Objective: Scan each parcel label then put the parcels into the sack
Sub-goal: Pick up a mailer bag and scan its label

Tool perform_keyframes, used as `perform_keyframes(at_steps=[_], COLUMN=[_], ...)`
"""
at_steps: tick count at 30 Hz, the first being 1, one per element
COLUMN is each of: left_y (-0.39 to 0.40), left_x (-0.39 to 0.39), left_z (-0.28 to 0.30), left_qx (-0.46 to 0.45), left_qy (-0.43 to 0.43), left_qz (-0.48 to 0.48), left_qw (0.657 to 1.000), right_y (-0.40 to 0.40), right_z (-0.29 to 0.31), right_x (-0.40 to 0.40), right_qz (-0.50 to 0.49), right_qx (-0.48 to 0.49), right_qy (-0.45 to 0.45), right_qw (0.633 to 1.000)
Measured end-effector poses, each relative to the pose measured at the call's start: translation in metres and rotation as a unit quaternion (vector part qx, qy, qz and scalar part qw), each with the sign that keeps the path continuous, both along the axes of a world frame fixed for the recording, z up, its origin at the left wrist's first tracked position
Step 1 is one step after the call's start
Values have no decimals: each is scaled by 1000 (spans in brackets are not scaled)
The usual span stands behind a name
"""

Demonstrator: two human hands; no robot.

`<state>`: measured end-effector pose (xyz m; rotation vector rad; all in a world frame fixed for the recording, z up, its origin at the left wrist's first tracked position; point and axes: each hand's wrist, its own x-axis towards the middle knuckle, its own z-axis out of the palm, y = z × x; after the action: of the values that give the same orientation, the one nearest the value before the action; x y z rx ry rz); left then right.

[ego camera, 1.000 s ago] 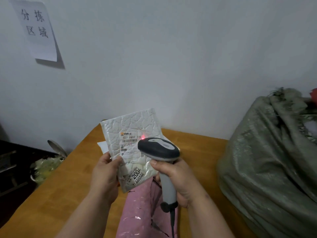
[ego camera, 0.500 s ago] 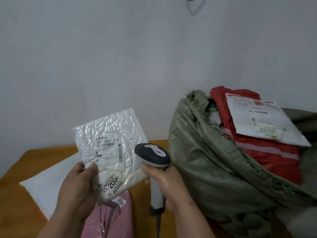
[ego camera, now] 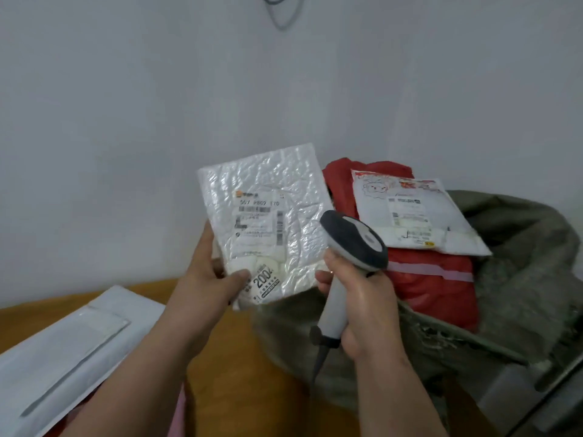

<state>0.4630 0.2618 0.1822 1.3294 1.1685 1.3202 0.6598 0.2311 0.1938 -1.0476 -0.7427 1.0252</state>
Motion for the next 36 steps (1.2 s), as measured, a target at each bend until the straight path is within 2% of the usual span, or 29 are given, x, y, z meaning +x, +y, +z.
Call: perform_keyframes(at_steps=[3,6,9,14,17,20,27,36], left_y=[29,66,101,145,145,138,119,59], left_x=[55,122,183,235,244,244,208,95], left_z=[27,54,69,62,47,40,53,32], left_qx=[28,67,63,6,5,23,85,46], left_qy=[7,-10,-1,190,378,444,384,271], left_qz=[36,31,30,63,67,87,151,233], left_qw=[999,997,998,980,923,891,907,933], right_y=[13,27,42,66,77,85,89,59], right_z=[12,22,25,19,12,8,11,16], right_x=[50,101,139,176,187,189,170,78], right_qz=[-12,-37,-52,-29,0,15,69,203], right_qx=[23,37,48,40,26,12,16,46], right_qy=[9,21,31,30,32,23,3,-63], right_qw=[1000,998,997,998,999,1000,998,976])
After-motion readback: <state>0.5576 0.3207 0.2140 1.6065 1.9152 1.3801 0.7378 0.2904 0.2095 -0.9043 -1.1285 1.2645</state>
